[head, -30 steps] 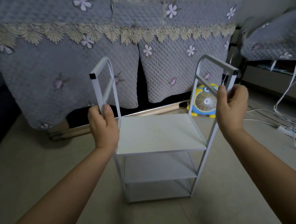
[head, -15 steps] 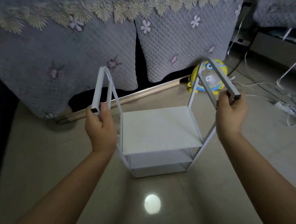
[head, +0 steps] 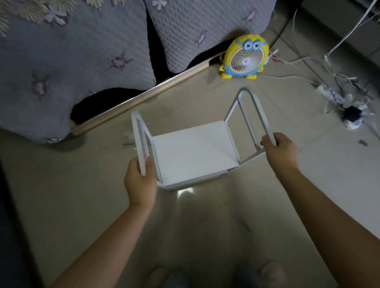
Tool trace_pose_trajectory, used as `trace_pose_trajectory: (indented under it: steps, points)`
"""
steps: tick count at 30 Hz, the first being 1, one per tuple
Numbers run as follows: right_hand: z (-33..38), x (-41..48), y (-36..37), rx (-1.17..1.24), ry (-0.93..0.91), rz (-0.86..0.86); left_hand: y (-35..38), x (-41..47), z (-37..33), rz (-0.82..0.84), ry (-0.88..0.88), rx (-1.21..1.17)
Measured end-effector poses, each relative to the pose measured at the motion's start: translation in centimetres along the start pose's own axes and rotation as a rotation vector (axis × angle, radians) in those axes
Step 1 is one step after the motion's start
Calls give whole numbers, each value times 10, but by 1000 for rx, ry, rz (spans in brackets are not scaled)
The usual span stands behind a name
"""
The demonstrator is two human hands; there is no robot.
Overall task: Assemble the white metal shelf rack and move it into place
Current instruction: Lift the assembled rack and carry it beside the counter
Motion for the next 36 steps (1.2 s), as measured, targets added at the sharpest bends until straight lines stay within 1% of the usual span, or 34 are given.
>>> trace_pose_trajectory:
  steps: [2,5,8,10,13,17,20,23,26,28,31,36]
  points:
    - [10,5,-7,-183,20,32,3,13,-9,56,4,166]
    - [22,19,-7,-357,34,47,8,34,-28,47,47,349]
    - [32,38,-1,-527,73,36,23,46,-44,45,12,503]
    - [36,50,-4,-590,92,2,36,48,-47,56,-32,576]
    - [32,65,-9,-612,101,9,50,47,-47,50,-88,601]
    - [26,72,-7,-543,81,70,48,46,-48,-5,-135,575]
    - [27,72,-2,-460,98,86,47,47,-49,-4,-139,556]
    - [26,69,-4,-424,141,97,47,53,-53,31,-146,558]
    - [14,60,-18,-387,235,78,60,65,-70,117,-75,549]
    - [-2,52,-37,-310,332,13,81,72,-92,188,-3,543]
    - [-25,42,-70,-245,464,-69,124,75,-128,305,129,577]
    - [-73,22,-136,-154,607,-221,211,50,-178,498,277,659]
Point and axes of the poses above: each hand's wrist, its own x-axis towards the middle knuckle, its own y-axis out of the palm, z = x × y, the point moved 9 cm from there along x, towards the middle knuckle, and after that the axes turned 6 degrees about -x, right-handed, at the moved point
